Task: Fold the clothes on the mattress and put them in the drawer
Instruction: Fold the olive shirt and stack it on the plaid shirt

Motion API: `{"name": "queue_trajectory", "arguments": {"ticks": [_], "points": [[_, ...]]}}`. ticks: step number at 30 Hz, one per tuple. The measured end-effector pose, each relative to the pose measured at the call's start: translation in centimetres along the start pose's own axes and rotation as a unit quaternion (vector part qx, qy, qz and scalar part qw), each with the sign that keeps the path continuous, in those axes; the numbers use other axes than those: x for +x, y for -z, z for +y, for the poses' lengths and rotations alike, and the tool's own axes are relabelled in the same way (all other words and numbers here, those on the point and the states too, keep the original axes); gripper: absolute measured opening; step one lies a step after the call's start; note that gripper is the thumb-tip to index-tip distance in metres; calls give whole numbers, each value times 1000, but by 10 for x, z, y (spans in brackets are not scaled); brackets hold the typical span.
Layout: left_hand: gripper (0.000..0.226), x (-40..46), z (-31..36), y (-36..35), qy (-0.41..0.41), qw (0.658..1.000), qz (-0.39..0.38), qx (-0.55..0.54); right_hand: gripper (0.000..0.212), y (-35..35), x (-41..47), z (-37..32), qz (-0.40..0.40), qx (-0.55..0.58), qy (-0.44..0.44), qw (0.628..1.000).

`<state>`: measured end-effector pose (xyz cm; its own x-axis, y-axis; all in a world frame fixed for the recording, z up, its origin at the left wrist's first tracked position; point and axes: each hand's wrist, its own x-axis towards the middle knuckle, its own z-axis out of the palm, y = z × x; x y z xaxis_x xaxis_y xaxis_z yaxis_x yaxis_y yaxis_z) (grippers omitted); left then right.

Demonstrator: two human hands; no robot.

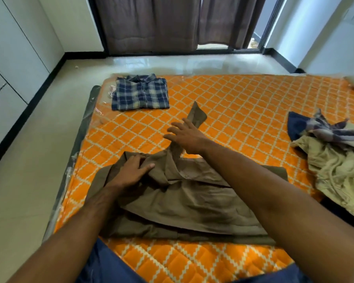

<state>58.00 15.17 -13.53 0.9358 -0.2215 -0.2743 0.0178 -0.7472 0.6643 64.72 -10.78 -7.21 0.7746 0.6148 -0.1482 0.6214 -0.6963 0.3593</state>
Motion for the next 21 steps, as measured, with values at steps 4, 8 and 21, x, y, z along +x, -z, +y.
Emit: {"name": "queue_trajectory", "arguments": {"ticks": [4, 8, 21], "points": [[45, 5, -5, 2, 28, 996, -20, -83, 53, -16, 9, 9, -16, -65, 49, 997], [42, 7, -8, 16, 49, 985, -7, -168, 28, -11, -22, 43, 26, -21, -13, 999], [29, 0, 20, 4, -15, 997, -58, 38, 37, 24, -142, 28, 116, 41, -47, 991]]}}
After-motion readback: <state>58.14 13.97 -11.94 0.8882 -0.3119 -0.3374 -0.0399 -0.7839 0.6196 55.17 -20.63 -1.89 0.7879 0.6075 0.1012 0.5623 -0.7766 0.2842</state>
